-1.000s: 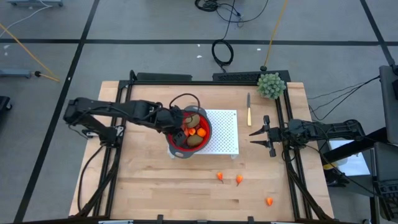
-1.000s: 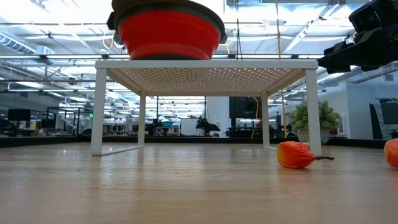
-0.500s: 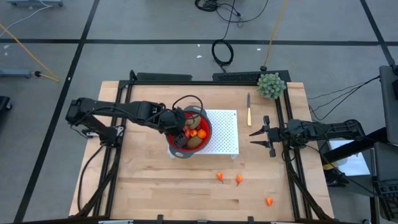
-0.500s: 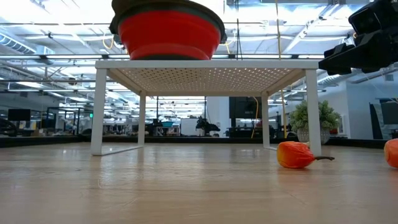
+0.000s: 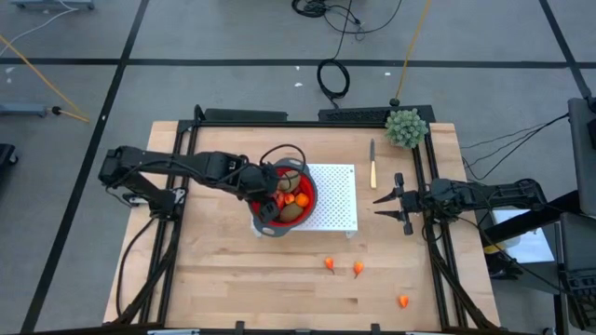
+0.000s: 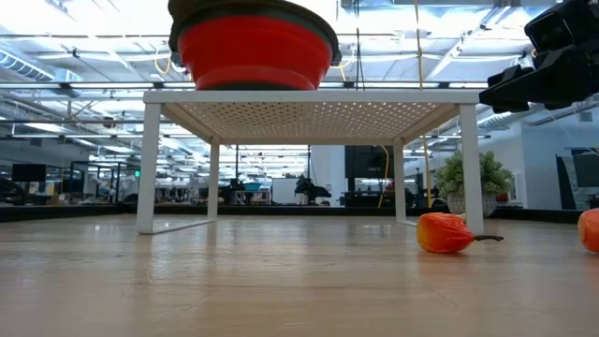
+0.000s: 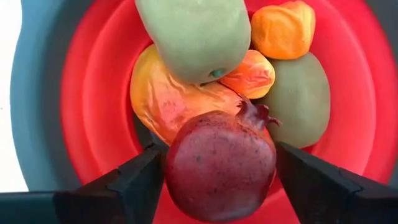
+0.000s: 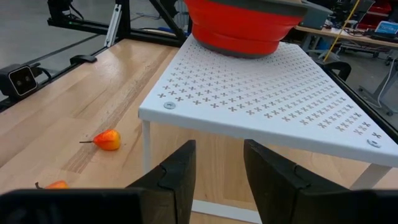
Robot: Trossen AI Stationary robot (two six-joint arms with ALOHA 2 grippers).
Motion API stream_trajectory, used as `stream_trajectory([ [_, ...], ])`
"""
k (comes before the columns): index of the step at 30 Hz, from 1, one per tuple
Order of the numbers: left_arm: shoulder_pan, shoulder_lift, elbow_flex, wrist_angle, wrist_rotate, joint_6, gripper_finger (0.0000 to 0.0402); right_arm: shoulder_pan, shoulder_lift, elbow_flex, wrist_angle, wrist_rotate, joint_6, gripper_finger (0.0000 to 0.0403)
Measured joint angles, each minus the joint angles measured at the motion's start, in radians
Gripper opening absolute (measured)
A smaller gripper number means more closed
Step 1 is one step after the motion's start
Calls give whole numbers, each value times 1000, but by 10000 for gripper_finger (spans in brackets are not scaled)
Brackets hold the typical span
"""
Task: Pick & Place Fruit
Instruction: Put the pomegranate into the strainer bowl on the shelf, then put the middle peach into the strainer bowl on the shelf
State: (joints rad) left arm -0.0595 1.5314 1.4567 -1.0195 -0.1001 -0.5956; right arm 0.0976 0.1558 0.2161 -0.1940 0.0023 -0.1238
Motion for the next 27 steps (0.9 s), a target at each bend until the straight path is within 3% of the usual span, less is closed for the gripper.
stream_trajectory([
  [7, 28, -31, 0, -3, 96, -17, 325, 0, 0, 0, 0, 0, 0, 130],
  [16, 33, -89, 1, 26, 96, -36, 305, 0, 0, 0, 1, -1, 0, 130],
  [27, 27, -155, 1, 42, -57, -11, 264, 0, 1, 0, 1, -2, 0, 130],
])
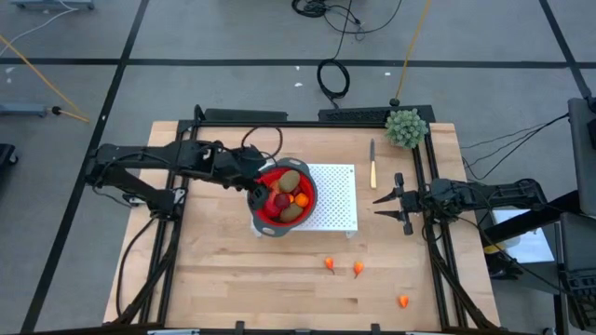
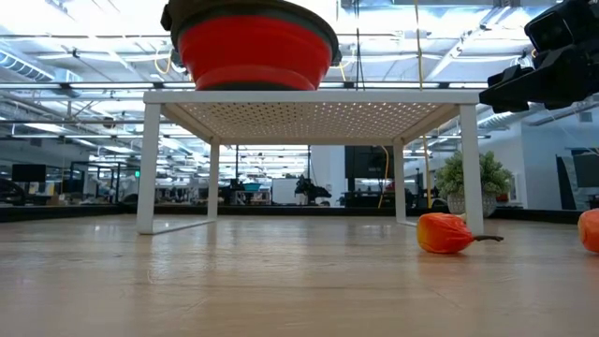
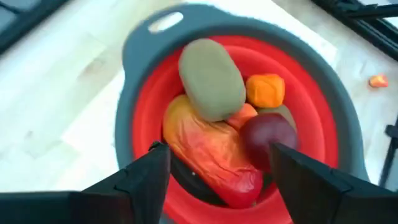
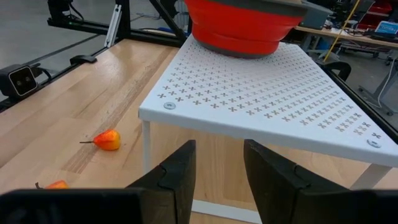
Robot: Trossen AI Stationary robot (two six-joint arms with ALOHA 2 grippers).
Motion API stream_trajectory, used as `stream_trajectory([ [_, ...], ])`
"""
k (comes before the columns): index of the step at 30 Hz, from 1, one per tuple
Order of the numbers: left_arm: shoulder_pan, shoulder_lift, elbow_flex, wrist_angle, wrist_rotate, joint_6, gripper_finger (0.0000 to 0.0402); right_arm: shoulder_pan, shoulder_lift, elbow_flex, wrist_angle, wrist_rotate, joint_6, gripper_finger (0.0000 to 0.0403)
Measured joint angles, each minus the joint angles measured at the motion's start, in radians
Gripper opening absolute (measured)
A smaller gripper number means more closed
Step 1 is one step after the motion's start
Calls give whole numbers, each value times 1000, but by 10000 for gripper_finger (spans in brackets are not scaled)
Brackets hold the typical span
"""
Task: Pick & Place Fruit
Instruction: Put the middle peach into the strainer bowl on the shelf
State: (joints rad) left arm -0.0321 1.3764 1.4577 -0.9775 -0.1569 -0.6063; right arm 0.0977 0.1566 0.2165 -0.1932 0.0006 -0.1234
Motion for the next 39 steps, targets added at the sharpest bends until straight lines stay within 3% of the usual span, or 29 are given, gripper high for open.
stream_trajectory([
  [8, -69, -57, 2, 68, -140, 150, 211, 0, 0, 0, -6, -1, 0, 130],
  [17, -182, -103, 2, 32, -309, 155, 152, 0, 0, -24, -1, -2, 0, 130],
  [28, -288, -135, -8, -15, -370, 141, 105, 0, 0, -40, 2, -2, 58, 130],
  [35, -327, -172, -104, 18, -427, 99, 53, 0, 0, -40, 15, -6, 108, 130],
  [39, -352, -227, -213, 122, -435, 118, 29, 10, 10, -40, 74, -92, 124, 130],
])
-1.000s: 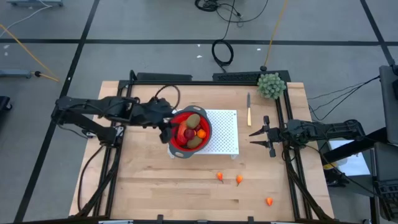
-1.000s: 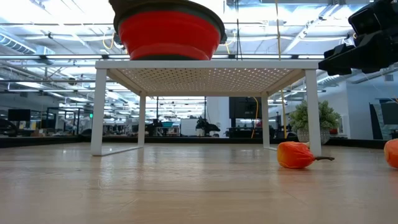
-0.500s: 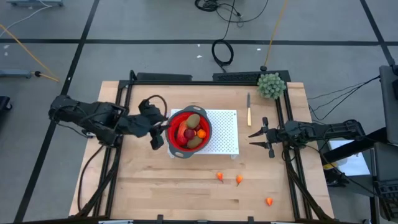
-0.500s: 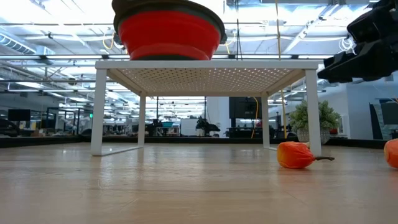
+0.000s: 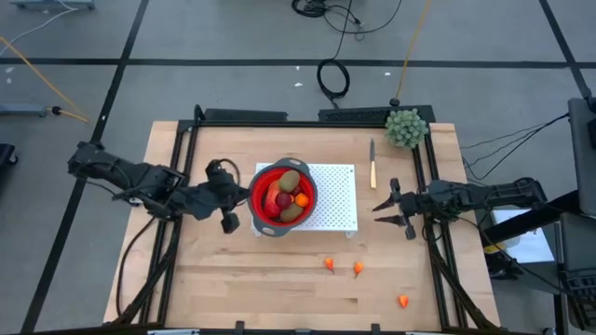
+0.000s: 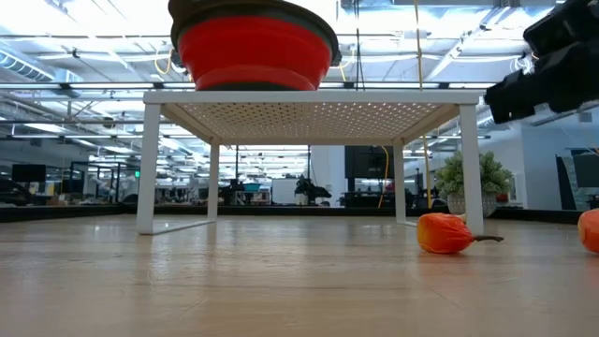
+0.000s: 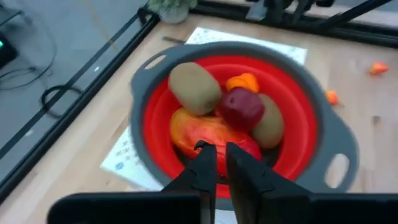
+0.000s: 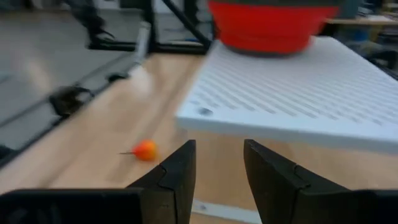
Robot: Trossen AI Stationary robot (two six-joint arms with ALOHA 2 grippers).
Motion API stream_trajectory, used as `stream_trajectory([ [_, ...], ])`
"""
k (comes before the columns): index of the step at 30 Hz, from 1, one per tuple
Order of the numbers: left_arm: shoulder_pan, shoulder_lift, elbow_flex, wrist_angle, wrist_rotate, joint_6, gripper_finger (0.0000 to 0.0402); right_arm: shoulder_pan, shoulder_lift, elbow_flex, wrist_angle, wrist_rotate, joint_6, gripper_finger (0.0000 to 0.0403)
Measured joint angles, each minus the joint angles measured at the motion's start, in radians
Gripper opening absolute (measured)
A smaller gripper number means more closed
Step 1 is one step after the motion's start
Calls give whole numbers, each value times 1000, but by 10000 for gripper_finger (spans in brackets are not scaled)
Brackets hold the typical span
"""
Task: Pick & Place Fruit
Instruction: Put the middle peach into the strainer bowl on the shelf
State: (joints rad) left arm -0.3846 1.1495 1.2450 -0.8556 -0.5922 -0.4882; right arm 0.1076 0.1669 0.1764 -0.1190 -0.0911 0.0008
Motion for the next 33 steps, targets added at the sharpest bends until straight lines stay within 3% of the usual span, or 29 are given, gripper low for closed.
stream_trajectory([
  [6, -30, -114, -176, 188, -1, 31, 2, 74, 63, 0, 111, -16, -2, 130],
  [16, -50, -248, -433, 414, -15, 63, 21, 269, 285, 0, 435, -14, -45, 130],
  [21, -81, -261, -495, 447, -84, 55, 21, 362, 410, 0, 589, 44, -103, 130],
  [33, -209, -261, -568, 533, -192, 53, 21, 559, 748, 213, 569, 198, -225, 130],
])
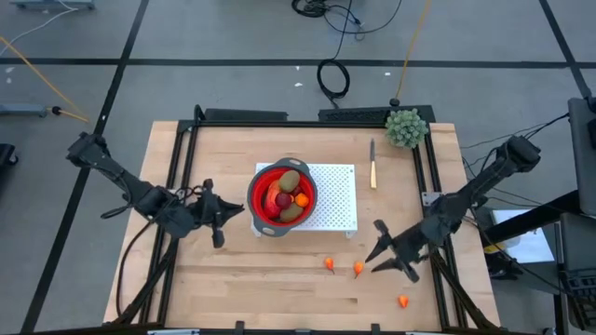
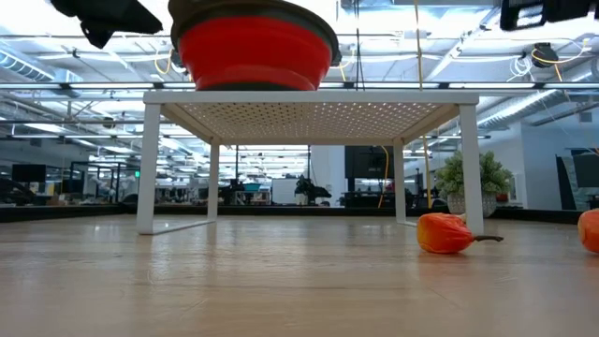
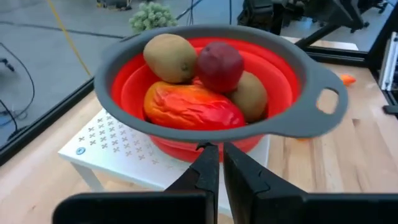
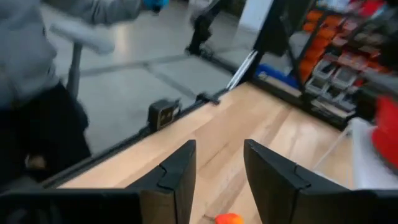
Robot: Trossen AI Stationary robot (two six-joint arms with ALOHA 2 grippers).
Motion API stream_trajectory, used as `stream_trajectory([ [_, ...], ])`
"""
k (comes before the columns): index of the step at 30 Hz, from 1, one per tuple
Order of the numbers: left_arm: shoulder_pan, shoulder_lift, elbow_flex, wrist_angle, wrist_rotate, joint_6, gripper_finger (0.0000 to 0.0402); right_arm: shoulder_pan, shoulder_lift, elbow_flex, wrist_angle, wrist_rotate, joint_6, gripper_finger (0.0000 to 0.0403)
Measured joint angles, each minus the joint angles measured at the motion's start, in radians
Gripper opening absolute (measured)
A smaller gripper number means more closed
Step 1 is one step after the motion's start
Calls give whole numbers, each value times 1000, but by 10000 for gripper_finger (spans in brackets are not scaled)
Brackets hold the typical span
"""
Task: Pick & Place Fruit
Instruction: Put the middle peach into the strainer bowl on the shelf
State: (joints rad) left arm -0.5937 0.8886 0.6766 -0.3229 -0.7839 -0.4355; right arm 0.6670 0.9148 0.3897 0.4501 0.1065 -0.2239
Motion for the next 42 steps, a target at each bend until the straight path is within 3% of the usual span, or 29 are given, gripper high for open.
stream_trajectory([
  [7, -74, 0, -44, 21, -72, 12, 21, 51, 192, 174, -121, 52, -32, 130],
  [14, -97, -35, -88, 19, -65, 20, 21, 75, 302, 257, -134, 51, -46, 130],
  [28, -37, -305, -360, 315, 195, 254, 21, 84, 326, 268, -147, 161, -45, 130],
  [39, 102, -429, -420, 324, 392, 368, 21, 87, 326, 268, -239, 241, 35, 130],
  [42, 135, -450, -420, 286, 402, 373, 21, 88, 327, 268, -286, 261, 80, 130],
])
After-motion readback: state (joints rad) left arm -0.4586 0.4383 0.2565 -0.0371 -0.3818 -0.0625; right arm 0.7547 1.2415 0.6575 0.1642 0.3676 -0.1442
